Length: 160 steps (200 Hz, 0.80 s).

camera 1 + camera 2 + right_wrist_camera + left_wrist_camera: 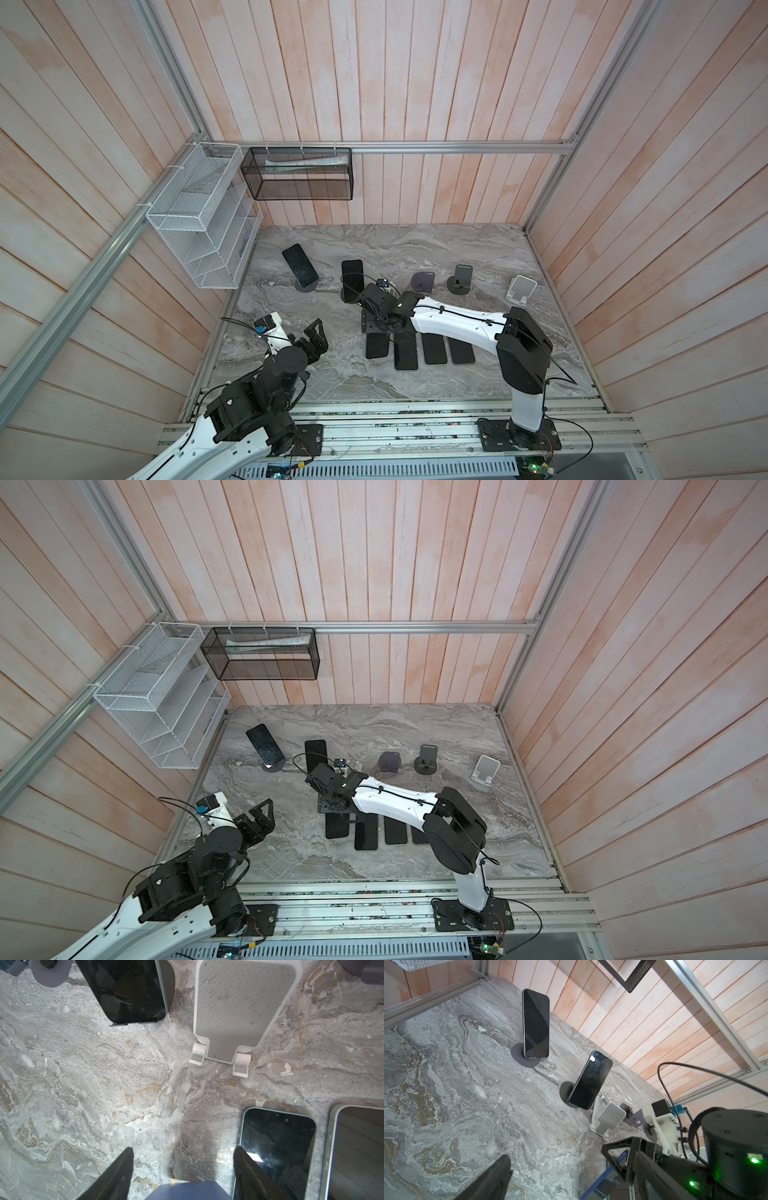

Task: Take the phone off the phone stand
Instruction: 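Lift the blue-edged phone off its stand and carry it toward the flat phones, then lower the blue-edged phone flat beside the flat phones with the right gripper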

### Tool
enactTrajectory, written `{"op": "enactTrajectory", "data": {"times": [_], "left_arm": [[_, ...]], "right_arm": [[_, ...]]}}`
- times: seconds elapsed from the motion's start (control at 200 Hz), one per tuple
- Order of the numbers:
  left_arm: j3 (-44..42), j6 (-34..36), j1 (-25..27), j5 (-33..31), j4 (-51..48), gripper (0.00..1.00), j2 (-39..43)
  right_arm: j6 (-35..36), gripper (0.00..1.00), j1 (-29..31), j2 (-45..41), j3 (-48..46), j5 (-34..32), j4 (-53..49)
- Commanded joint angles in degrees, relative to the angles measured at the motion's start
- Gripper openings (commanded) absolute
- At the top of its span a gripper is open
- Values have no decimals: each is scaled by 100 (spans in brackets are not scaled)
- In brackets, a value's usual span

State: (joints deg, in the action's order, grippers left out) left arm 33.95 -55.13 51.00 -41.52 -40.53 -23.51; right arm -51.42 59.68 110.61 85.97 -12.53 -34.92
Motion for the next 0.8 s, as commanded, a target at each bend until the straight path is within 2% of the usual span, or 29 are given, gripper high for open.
{"op": "enactTrajectory", "data": {"times": [0.0, 0.795], "left_arm": [[-25, -6, -20, 73, 47, 94, -105], [-82, 110, -19, 173, 523, 94, -502]], "right_arm": [[-87, 61, -44, 182, 38, -28, -112], [-315, 61, -106, 825, 58, -32, 108]]}}
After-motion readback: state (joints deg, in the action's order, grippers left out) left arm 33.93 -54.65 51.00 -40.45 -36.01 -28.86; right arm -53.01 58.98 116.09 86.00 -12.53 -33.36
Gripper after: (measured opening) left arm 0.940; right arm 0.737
